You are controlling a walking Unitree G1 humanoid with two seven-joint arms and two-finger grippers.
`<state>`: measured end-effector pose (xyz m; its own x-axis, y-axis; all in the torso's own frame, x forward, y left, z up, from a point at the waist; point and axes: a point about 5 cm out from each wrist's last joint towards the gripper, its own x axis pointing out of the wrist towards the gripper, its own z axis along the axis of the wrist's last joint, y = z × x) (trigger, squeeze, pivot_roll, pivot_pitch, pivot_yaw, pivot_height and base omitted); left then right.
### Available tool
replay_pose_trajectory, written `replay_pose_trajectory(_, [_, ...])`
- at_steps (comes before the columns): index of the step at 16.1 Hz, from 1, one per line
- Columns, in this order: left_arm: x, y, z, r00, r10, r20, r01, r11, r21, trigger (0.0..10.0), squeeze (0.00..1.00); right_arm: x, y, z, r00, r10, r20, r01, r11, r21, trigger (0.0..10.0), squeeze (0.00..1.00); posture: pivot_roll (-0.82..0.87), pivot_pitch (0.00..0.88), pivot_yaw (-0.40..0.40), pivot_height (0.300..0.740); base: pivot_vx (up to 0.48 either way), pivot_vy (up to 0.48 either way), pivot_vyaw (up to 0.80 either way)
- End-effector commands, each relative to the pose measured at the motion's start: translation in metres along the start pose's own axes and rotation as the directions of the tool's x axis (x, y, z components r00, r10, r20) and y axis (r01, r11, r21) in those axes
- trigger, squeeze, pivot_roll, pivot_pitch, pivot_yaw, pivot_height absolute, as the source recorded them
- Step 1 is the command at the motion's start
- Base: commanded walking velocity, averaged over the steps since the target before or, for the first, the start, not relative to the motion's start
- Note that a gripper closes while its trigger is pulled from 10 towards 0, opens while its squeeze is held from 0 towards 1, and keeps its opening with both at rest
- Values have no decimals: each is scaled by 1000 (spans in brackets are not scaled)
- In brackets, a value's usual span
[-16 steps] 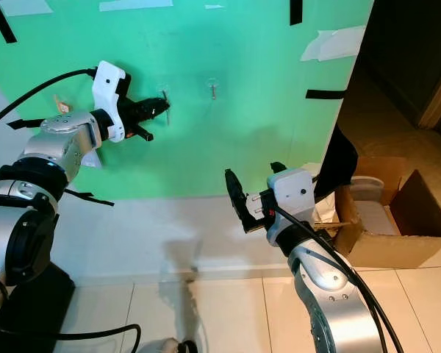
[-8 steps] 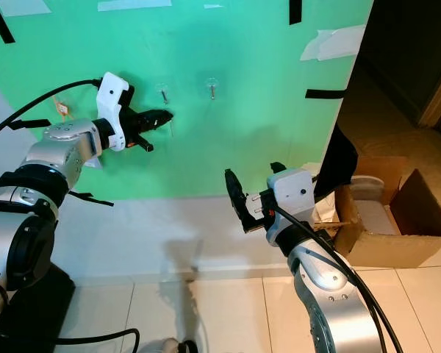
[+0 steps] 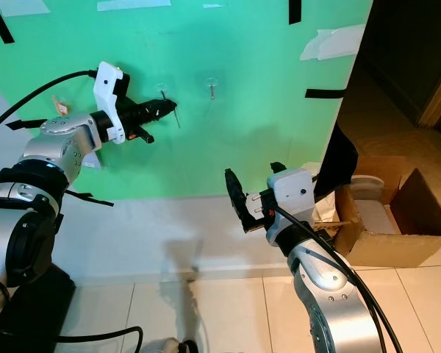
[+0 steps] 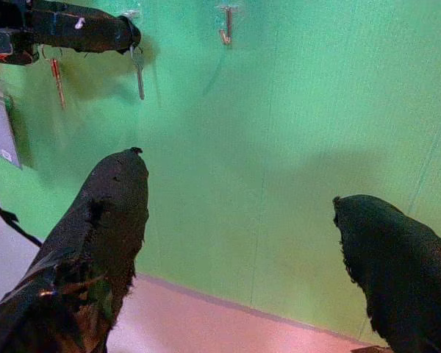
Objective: Hang keys on a hook
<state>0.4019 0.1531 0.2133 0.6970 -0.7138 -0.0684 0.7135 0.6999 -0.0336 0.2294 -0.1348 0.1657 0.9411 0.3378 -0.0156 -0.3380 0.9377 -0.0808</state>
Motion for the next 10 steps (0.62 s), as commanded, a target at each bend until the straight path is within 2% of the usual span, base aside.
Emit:
replay_pose_trajectory(1, [-3,7,15,998,48,46,-48,999,0,10000,0,-1,1,4,1000,1,12,-2,1000,15,10000,0,-166,0,175,740,0,0,0])
replay_pose_trajectory(6, [-9,18,14,982,187,19,-187,982,1,10000,0,0,1,3,1000,1,10,-1,1000,17,10000,0,-161,0,174,740,0,0,0])
replay_pose_trajectory(10, [-10,17,5,986,163,-31,-162,986,30,10000,0,1,1,4,1000,0,13,0,1000,17,10000,0,-158,0,173,740,0,0,0])
